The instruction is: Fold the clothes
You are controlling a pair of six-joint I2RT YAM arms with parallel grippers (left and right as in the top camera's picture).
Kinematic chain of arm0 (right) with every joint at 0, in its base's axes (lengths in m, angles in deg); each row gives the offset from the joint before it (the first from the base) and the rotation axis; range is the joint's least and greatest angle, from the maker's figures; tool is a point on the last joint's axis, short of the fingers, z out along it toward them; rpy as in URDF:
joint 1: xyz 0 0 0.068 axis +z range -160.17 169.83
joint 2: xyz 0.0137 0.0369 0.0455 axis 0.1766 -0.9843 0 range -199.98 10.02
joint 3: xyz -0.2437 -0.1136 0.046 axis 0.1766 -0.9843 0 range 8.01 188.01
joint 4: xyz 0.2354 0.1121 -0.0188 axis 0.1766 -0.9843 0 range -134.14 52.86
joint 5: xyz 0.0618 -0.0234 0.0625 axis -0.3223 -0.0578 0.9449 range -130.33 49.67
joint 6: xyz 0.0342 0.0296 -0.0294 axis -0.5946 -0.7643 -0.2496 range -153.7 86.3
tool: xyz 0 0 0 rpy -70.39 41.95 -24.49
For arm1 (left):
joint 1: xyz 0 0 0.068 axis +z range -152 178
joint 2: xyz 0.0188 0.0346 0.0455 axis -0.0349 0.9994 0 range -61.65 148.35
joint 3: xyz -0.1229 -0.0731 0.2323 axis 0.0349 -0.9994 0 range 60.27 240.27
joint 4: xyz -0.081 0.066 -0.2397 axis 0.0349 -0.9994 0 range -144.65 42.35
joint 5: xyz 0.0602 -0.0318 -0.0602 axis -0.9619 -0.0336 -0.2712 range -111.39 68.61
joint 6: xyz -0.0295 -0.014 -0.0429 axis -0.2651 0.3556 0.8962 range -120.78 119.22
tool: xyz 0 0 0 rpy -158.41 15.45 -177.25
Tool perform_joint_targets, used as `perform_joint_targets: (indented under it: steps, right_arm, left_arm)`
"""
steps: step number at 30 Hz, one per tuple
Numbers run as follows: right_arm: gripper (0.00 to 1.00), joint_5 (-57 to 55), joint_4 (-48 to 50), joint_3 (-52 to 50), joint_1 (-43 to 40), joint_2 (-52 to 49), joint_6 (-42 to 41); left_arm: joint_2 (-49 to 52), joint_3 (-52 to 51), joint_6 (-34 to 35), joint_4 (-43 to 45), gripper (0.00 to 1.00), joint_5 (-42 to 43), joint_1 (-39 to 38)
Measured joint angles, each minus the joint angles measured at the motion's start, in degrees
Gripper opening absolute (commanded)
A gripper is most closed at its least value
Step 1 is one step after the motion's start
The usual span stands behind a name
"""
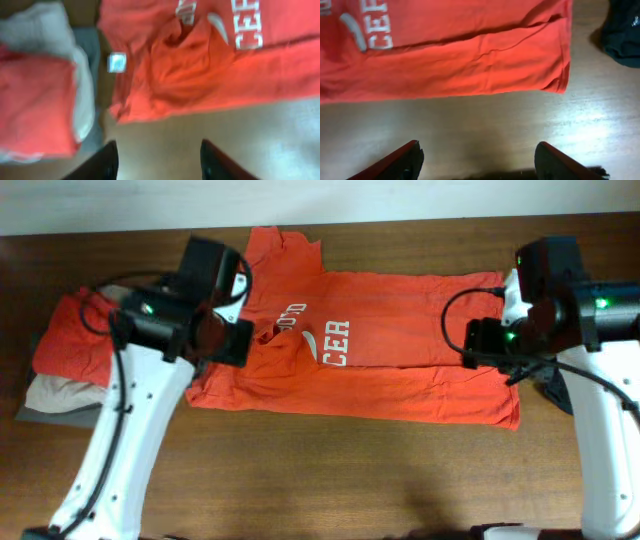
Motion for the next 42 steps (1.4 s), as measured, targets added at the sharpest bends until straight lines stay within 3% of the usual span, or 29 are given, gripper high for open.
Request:
perform_joint_targets:
  steps: [3, 4, 6, 7, 8, 16, 26, 33, 42]
  right_arm:
    - [0.68, -0.2, 6.5, -8.2, -2.6, 0.1, -1.8]
    - [0.59, 0.5, 8.9, -11.6, -3.8, -0.2, -2.2]
    - [0.27, 1.6, 13.6, -18.7, -6.8, -1.2, -2.6]
    - [0.16, 2.1, 15.8, -21.4, -8.0, -1.5, -3.1]
    - [0.13, 2.6, 17.7, -23.7, -9.0, -1.8, -3.3]
    - [0.13, 9.0, 40.0, -41.3, -16.1, -3.2, -4.7]
    - [0.11, 10.3, 52.2, -47.3, -16.3, -8.0, -5.0]
    - [0.05, 8.6, 51.2, -47.2, -16.3, -12.7, -5.8]
    - [0.04, -1.4, 37.0, -47.1, -17.8, -12.7, -10.8]
  left_arm:
    - [0.1, -15.8, 0.0, 13.7, 0.52, 2.7, 1.5]
    - [1.1, -21.2, 0.0, 17.8, 0.51, 4.2, 2.1]
    - [3.0, -28.7, 0.0, 23.9, 0.50, 6.3, 3.3]
    - [3.8, -31.6, 0.0, 26.2, 0.48, 7.0, 3.6]
    - [4.5, -33.7, 0.0, 28.2, 0.46, 7.6, 4.0]
    - [5.4, -38.1, 0.0, 42.8, 0.38, 8.5, 4.2]
    - [15.2, -38.8, -0.2, 45.0, 0.30, 6.2, 4.8]
    - [16.1, -38.1, 2.4, 42.8, 0.20, 6.3, 5.2]
    - [16.2, -37.6, 12.3, 28.7, 0.14, 7.8, 5.6]
